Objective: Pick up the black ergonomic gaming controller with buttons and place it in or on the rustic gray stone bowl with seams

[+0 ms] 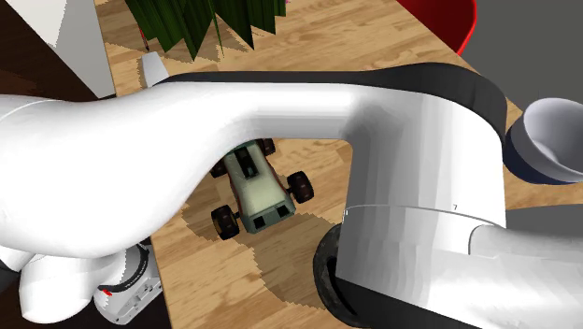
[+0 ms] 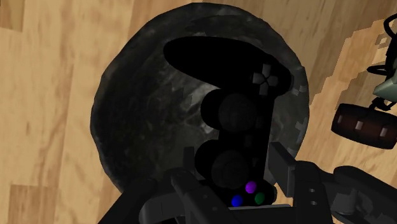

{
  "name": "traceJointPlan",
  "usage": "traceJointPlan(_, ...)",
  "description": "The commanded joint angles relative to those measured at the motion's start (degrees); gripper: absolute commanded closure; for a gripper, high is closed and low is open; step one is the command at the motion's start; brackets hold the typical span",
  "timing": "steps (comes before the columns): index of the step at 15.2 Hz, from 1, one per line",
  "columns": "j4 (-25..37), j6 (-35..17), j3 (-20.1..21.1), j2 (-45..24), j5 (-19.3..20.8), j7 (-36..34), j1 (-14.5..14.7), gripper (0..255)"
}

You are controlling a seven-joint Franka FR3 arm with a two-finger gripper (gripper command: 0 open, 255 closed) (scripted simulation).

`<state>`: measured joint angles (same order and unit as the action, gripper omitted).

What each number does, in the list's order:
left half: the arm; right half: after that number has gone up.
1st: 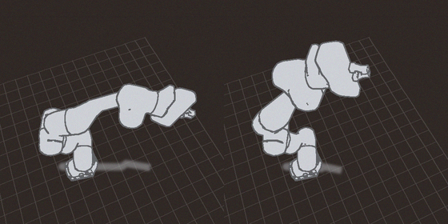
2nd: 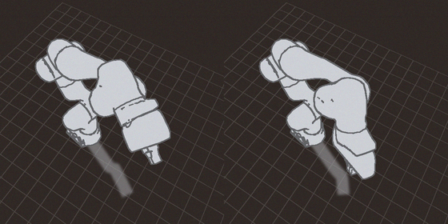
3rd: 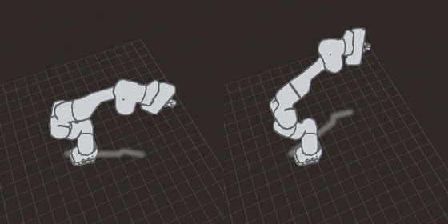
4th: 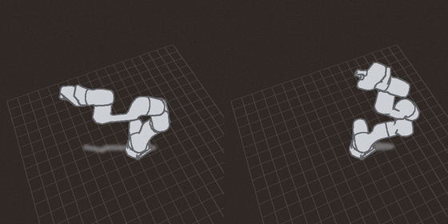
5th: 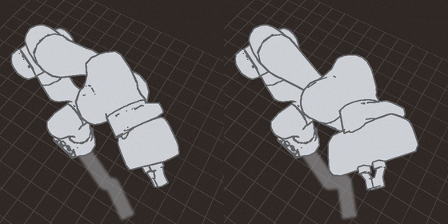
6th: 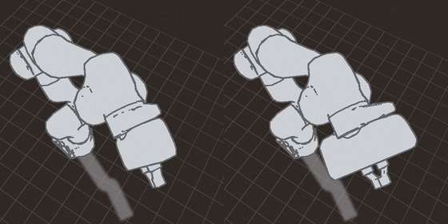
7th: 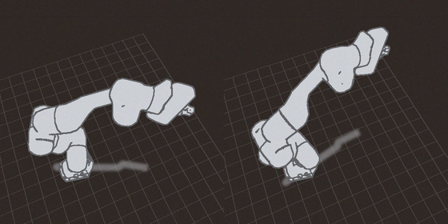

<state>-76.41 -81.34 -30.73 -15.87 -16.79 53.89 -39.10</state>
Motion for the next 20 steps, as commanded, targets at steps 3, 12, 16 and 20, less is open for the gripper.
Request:
traceJointPlan(3, 0.0, 0.0, 0.0, 0.0, 0.0, 0.0, 0.0, 0)
traceJointPlan(12, 15.3, 10.2, -0.2, -5.7, -3.1, 0.2, -4.3, 0)
traceJointPlan(16, 15.3, 10.2, -0.2, -5.7, -3.1, 0.2, -4.3, 0)
traceJointPlan(20, 15.3, 10.2, -0.2, -5.7, -3.1, 0.2, -4.3, 0)
